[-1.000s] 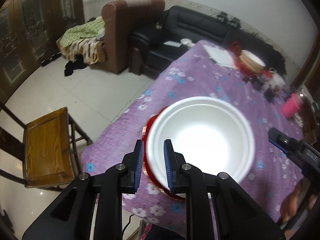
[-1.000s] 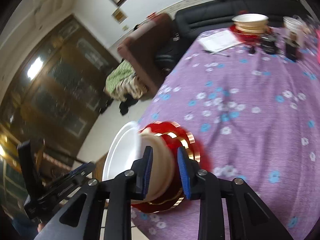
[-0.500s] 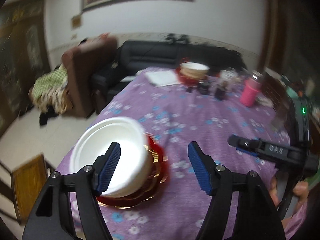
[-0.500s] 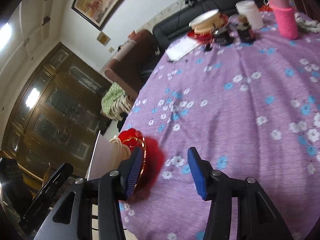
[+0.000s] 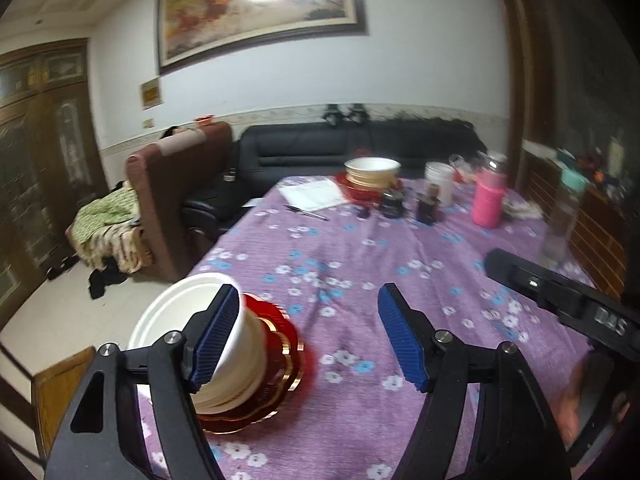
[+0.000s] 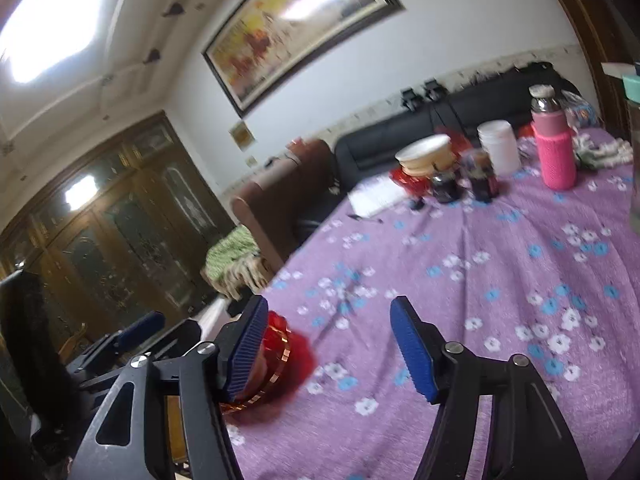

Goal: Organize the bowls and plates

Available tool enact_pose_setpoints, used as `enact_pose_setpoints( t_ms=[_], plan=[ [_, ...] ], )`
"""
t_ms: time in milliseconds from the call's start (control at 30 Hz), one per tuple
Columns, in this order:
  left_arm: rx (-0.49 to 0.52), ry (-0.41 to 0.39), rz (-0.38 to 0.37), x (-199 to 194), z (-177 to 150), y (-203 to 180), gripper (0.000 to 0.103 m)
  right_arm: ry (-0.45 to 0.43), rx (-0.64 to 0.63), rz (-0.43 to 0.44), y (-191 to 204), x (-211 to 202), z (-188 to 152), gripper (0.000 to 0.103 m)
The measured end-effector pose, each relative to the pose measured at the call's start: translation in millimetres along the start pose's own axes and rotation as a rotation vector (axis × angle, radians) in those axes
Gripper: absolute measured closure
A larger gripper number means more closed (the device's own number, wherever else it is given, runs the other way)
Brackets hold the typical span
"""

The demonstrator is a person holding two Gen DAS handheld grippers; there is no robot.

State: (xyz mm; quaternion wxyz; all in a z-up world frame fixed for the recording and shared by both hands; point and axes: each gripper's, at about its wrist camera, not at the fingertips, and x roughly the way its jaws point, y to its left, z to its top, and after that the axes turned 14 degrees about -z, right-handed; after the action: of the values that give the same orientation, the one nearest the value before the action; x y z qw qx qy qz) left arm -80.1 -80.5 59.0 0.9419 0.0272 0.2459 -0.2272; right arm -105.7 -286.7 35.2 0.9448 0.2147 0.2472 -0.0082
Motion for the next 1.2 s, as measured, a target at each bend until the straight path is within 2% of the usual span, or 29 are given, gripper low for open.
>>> enact_pose_setpoints(
  t_ms=[33, 200, 400, 767, 1200],
  plan=[
    [-0.008, -0.003, 0.011, -1.5, -1.3, 2.2, 0.020, -0.011, -0.003, 0.019, 3.9, -1.1, -0.5, 0.035],
    [-0.045, -0.039, 0.112, -16.5, -5.4, 29.5, 0.020, -0.022, -0.053, 0.095, 32.1, -0.9, -7.8, 0.034],
    [-0.102, -0.010, 0.188, -22.2, -14.3, 62.3, 0.019, 0.005, -0.149, 0.146, 77.9, 5.4, -25.6, 0.034],
    [-0.216, 0.029, 0.237, -21.3, -29.6, 108.5, 0.019, 0.095, -0.285, 0.189, 133.2, 24.1, -57.1, 0.034],
    [-0.246, 0.033, 0.232, -20.6, -34.4, 119.8, 0.019, 0.133, -0.316, 0.211, 149.3, 37.1, -67.3, 0.034]
  ],
)
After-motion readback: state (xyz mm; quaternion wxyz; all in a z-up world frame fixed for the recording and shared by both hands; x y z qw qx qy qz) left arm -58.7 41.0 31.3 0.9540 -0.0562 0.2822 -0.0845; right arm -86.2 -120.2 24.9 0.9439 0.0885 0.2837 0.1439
